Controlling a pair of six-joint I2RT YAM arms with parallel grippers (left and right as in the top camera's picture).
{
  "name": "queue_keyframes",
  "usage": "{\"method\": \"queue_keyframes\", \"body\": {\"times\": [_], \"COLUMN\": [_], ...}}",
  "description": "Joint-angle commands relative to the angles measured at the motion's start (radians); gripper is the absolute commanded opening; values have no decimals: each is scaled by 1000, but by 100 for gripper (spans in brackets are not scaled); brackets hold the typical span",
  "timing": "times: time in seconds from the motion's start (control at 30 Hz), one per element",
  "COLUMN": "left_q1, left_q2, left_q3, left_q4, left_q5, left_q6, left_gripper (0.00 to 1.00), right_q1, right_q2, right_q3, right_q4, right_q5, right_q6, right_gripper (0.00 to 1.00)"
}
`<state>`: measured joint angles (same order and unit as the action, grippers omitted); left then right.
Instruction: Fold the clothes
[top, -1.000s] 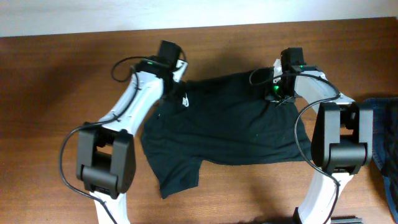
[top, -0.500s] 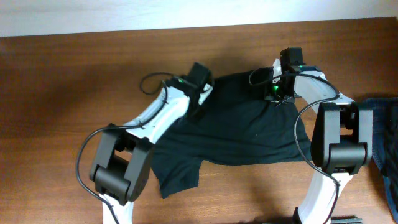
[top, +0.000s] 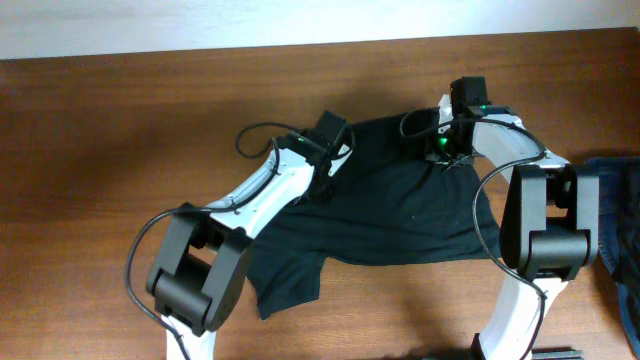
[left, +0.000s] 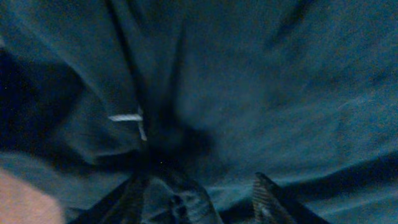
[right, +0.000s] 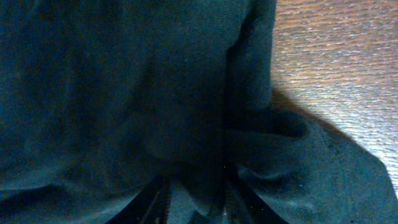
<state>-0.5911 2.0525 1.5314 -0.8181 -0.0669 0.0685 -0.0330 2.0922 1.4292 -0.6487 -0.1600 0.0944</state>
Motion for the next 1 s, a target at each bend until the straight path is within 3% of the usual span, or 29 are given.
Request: {"method": "queue_keyframes", "body": {"times": [0.0,0.13,0.3,0.47,0.7,0.83,0.97], "left_q1": [23,77,185,272,302,302,304], "left_q2": [-82,-86,-85,-74,-8,21,32], "left_q3": [49,63,63,59,59,59,59], "left_q4": [2,15,31,78,142,154,155], "left_q5": [-3,-62,-31,181,311,378,377], "left_q6": [4,-101,-250,-256,-307,-308,-308], "left_gripper": [60,61,61,61,59,42,42], "right_q1": [7,7,7,7,7,7,7], "right_q2": [9,9,9,9,9,9,9], "right_q3": [-21,-21,-21,-21,-21,-21,-21], "right_q4": [7,6,6,7,7,7,7], "right_q5": [13,13,13,13,13,13,13], "right_q6": [0,0,0,0,0,0,0], "right_gripper": [34,35,35,35,35,35,35]}}
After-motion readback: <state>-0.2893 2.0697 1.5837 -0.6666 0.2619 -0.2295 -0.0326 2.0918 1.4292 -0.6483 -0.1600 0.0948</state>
